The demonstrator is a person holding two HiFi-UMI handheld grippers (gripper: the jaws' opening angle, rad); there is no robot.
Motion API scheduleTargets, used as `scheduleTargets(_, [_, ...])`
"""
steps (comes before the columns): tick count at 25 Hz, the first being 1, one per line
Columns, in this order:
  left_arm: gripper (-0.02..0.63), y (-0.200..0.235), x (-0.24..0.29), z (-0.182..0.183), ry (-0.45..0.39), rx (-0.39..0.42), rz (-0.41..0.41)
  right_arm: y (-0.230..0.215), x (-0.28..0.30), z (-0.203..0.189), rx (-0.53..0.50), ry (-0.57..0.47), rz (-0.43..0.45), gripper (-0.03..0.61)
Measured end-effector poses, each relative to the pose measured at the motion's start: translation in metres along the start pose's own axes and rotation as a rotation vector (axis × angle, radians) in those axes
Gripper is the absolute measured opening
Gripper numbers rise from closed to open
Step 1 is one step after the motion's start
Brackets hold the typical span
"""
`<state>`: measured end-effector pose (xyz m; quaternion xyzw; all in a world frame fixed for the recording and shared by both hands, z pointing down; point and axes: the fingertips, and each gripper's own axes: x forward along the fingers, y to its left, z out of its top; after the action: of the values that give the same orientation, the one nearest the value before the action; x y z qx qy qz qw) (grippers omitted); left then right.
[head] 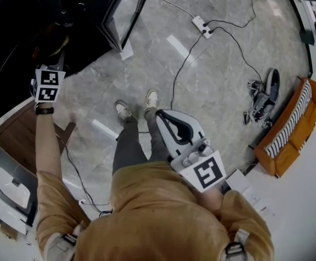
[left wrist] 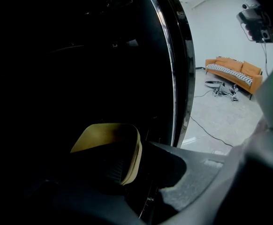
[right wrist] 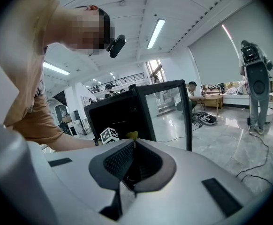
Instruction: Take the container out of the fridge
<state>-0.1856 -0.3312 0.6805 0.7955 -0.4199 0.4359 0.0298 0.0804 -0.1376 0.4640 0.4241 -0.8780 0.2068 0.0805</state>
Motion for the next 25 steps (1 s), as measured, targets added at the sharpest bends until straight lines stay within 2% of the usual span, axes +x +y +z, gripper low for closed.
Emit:
scheduleTargets(7, [0.095, 0.0, 0.005, -0.004, -0.004, 0.018, 0.001, -0.001, 0.002, -0.004, 0.012, 0.0, -0.007, 0.005])
scheduleTargets(12, [0.095, -0.004, 0.011, -0.009, 0.018, 0.003, -0.012, 0.0, 0.004, -0.006, 0.021, 0.009, -0.005, 0.005])
scheduleTargets(17, [0.094, -0.001, 0.012, -0.012, 0.017, -0.014, 0.008, 0.002, 0.003, -0.012, 0.025, 0.022, -0.002, 0.005])
scheduleTargets(25, [0.058, -0.006, 0.008, -0.013, 0.003, -0.025, 0.005, 0.007, -0.001, -0.017, 0.027, 0.03, 0.003, 0.005])
